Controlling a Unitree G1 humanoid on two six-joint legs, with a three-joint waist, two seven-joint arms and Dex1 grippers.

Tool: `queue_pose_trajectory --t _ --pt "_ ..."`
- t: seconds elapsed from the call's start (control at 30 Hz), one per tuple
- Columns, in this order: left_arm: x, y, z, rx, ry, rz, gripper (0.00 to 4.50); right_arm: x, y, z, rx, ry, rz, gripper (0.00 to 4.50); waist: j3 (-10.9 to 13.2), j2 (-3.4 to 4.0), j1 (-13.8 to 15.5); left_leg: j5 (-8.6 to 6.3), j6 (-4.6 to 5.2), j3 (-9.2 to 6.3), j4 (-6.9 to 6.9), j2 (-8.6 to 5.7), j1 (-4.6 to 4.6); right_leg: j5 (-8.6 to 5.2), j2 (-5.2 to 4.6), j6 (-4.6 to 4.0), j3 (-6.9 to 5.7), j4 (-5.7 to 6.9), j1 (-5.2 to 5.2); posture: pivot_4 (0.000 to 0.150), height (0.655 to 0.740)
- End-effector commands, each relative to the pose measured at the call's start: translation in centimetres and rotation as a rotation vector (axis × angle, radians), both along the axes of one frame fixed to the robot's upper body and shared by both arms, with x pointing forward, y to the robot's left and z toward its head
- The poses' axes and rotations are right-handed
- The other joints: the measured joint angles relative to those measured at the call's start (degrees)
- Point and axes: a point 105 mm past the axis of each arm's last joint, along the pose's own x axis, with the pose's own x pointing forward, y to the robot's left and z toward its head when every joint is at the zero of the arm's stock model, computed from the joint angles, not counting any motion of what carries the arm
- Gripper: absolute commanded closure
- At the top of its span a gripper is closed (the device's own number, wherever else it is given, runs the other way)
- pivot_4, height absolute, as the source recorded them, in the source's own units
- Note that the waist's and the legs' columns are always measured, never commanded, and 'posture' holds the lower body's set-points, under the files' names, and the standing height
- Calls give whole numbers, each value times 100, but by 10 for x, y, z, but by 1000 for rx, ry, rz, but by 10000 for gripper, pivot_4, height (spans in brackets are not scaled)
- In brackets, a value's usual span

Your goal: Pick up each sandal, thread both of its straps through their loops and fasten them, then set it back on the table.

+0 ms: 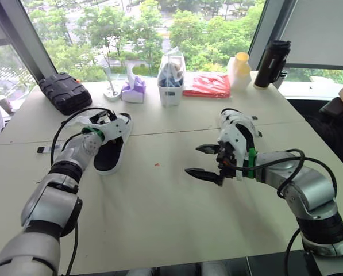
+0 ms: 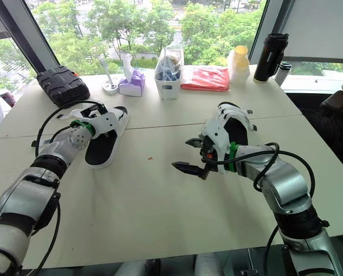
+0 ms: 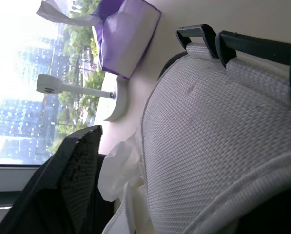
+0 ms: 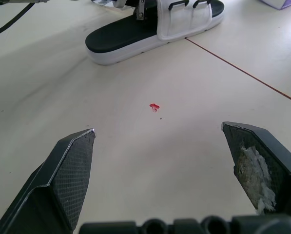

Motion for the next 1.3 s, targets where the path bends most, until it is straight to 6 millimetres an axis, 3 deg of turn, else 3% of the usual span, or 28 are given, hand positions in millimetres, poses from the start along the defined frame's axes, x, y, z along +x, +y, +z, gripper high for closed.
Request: queue_pose_trajectory --t 0.03,0.17,0.3,0.47,0.53,0.7,1.03,1.3 --pt "2 2 3 15 -7 10 24567 0 -1 7 8 -40 -4 0 1 -1 -1 -2 3 0 8 0 -2 0 0 1 0 2 2 1500 7400" --pt "2 2 0 14 0 13 44621 0 -3 7 8 -46 -15 0 0 -1 6 -4 6 0 21 0 -1 4 0 8 0 3 10 1500 7400" --pt "2 -5 2 -8 -12 -22 44621 0 -5 8 9 -47 -20 0 -1 0 5 -4 7 0 25 -1 3 5 -1 10 0 3 15 1500 7400" --pt "-13 -57 38 -48 -95 -384 44621 3 -12 11 -1 -61 -38 0 1 -3 57 -4 8 -2 29 0 -3 5 -5 10 -1 2 13 1500 7400" --pt "-32 -77 38 -20 -53 -592 44621 5 -17 12 -8 -65 -47 0 4 -8 97 -5 8 -3 33 1 -13 7 -8 12 -1 -2 8 1500 7400" --pt "-87 -103 36 113 -74 -1019 44621 14 -34 16 -37 -89 -89 0 4 -7 74 -5 8 -1 37 4 -47 10 -11 14 0 -7 -25 1500 7400" --pt "-144 -120 12 223 -92 -1392 44621 17 -46 17 -63 -108 -116 0 4 -7 -7 -4 16 -2 39 6 -48 11 -10 17 0 -3 -22 1500 7400" --pt "-164 -123 2 291 -77 -1530 44621 16 -44 16 -66 -105 -107 0 3 -7 -6 -4 20 -1 41 5 -47 11 -9 17 1 -3 -20 1500 7400"
